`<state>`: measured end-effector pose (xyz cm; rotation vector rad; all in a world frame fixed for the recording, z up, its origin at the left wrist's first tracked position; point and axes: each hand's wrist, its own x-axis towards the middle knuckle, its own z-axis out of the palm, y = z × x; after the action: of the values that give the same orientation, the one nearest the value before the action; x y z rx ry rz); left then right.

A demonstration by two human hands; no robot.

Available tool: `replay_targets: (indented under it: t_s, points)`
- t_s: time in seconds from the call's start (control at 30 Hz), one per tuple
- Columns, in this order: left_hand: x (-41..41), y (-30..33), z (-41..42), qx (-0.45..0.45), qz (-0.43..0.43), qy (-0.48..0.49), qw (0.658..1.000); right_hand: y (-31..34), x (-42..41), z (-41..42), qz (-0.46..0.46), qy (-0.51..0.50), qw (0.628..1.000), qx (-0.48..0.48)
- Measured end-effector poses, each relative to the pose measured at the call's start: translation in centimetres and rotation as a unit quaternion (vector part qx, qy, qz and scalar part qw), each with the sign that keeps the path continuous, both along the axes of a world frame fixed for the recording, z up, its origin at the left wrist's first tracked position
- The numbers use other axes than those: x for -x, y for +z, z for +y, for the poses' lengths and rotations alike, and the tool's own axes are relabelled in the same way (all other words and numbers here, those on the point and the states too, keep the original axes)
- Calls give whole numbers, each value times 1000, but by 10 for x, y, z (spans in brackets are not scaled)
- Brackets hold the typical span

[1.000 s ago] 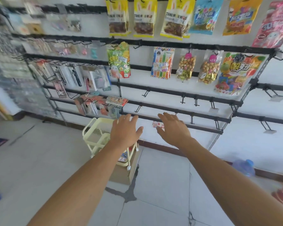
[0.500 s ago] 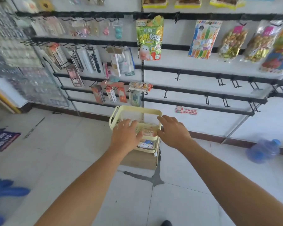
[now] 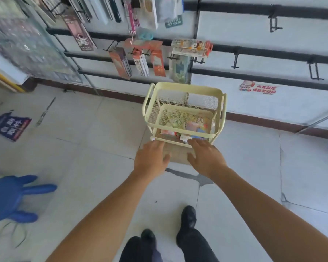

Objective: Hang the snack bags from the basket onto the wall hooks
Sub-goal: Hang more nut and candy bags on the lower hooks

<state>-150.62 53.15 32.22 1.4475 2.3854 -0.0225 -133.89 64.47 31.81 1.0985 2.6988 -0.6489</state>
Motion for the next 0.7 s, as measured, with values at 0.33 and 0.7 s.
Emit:
replay_targets:
  t_s: [0.33,0.7]
  points:
    - [73,-258,94,-45,-47,-65,996,-258,75,45,16,-100,995,-5]
    - [85,-462,195,-180,-54,-73,979,-478,98,100,112,-254,949,-150]
